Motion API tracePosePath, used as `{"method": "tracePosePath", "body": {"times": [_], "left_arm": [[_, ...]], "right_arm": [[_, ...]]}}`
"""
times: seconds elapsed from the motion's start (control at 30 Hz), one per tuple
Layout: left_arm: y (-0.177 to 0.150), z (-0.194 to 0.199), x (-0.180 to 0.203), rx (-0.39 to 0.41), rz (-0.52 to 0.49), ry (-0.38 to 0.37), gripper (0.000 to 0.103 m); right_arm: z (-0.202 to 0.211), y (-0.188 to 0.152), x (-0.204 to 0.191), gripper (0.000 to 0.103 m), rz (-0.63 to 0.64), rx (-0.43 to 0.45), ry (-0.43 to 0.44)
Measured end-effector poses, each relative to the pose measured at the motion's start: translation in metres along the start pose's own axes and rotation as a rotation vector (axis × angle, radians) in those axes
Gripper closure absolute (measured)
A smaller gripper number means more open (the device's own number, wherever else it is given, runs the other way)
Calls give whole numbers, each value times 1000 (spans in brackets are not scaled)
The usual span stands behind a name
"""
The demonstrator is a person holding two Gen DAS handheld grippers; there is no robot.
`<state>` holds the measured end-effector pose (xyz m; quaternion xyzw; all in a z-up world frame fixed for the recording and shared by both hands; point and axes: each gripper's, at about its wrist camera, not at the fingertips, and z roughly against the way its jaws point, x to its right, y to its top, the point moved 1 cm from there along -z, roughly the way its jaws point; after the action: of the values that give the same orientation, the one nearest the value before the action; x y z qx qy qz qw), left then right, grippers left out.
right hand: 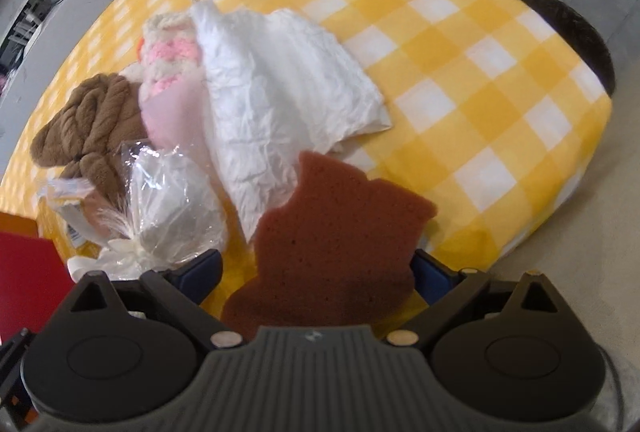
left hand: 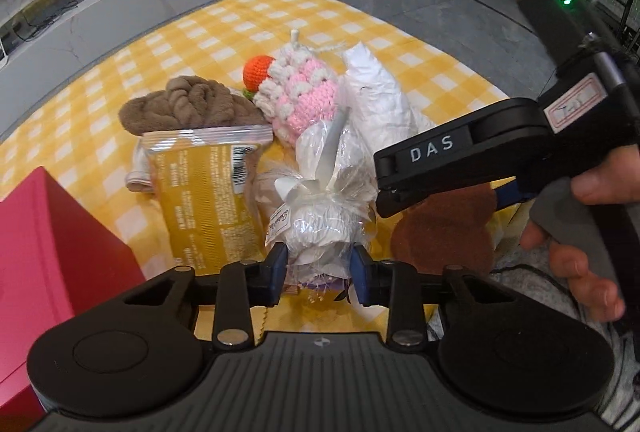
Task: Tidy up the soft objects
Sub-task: 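Grasp the clear bag of tissue with the left tool while the right tool holds the sponge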
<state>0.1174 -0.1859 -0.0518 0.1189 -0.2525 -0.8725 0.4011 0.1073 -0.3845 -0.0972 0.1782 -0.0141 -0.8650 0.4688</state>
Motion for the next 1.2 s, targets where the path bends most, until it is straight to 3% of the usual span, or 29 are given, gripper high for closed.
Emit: {"method": "tracePosePath", "body": {"times": [0.13,0.2,0.27,0.3,0.43,0.53,0.63,0.7,0.77,0.83,0.97,1.03,1.13,1.2], "left_arm": [[-3,-1,2,-9,-20,-7,66],[-3,-7,2,-39,-26,-42,64],[-2,-11,0,-58,-23,-100,51],[-1,-13,-2,-61,-16,-111,50],[5,-20,-4,-52,2,-101,38],[7,-13,-1,-63,-38,-125,34],[7,6,4,-8,-142,-174,13],[11,7,10,16,-190,-142,12],[17,1,10,0,-196,-46,22],[24,3,4,43,-190,1,22],[38,10,-12,116,-167,-31,10],[47,0,-15,77,-153,-52,11],[52,-11,-10,59,-215,-83,21],[55,-19,-8,42,-250,-86,22]], "right_arm": [[8,-6,-3,30,42,47,25],[21,-13,2,31,10,115,38],[33,-19,8,31,-30,185,49],[37,-20,11,31,-47,206,48],[23,-12,5,31,-24,139,64],[19,-12,-1,31,12,132,35],[18,-12,-2,31,24,129,27],[19,-13,1,31,12,122,45],[19,-12,2,31,3,124,56],[19,-12,2,31,5,128,59],[18,-11,3,31,1,126,74],[17,-11,2,31,3,124,77],[17,-10,2,31,6,120,76],[16,-10,4,31,-13,122,64]]}}
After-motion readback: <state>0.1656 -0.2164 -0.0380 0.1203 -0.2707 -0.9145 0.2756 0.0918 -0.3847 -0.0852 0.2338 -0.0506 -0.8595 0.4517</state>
